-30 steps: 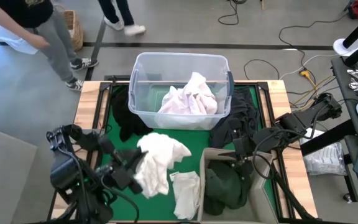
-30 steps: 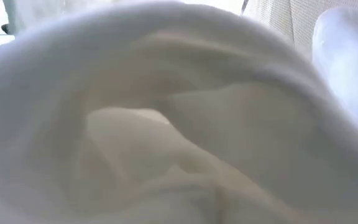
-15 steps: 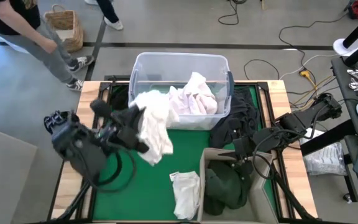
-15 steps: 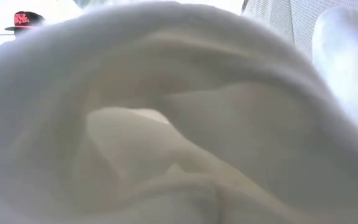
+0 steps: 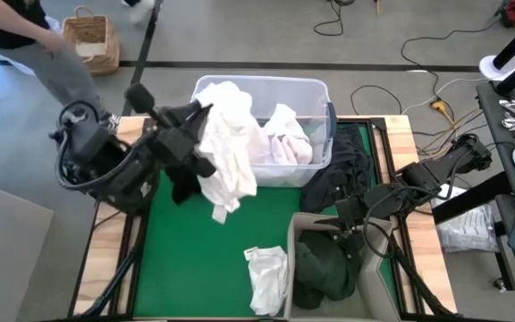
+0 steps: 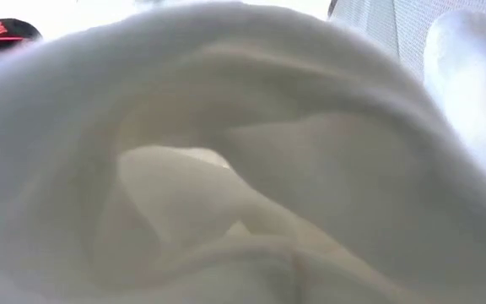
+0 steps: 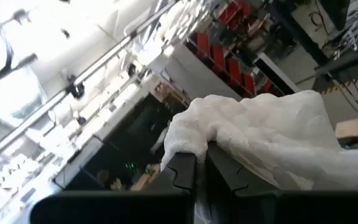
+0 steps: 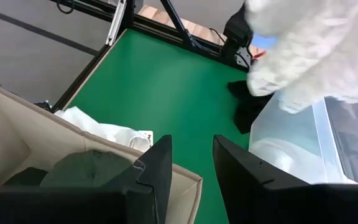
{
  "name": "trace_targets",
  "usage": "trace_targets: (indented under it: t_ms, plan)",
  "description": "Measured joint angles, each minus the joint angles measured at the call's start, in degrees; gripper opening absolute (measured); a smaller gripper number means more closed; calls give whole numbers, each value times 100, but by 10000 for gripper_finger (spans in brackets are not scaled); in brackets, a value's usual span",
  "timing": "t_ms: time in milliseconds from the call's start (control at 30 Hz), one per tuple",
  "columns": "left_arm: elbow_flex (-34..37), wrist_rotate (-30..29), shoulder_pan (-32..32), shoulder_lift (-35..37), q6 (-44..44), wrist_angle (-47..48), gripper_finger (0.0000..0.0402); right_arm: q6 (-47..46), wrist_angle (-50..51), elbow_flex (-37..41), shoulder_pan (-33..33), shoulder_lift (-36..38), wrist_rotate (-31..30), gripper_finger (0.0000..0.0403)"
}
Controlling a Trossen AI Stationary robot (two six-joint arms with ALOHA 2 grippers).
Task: Sort clothes
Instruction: Put the white shirt into the transparent laundry bin
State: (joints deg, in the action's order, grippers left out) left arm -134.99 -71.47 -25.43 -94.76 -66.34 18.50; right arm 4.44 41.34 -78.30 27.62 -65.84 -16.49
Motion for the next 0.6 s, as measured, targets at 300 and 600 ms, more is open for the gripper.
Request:
trace_targets:
  t_ms: [300, 600]
  plan:
    - [1, 828, 929, -81, -1681, -1652, 0, 7, -6, 0, 0, 0, -2, 112]
    - [1, 1408, 2036, -66, -1647, -1891, 0, -60, -11, 0, -15, 0, -4, 120]
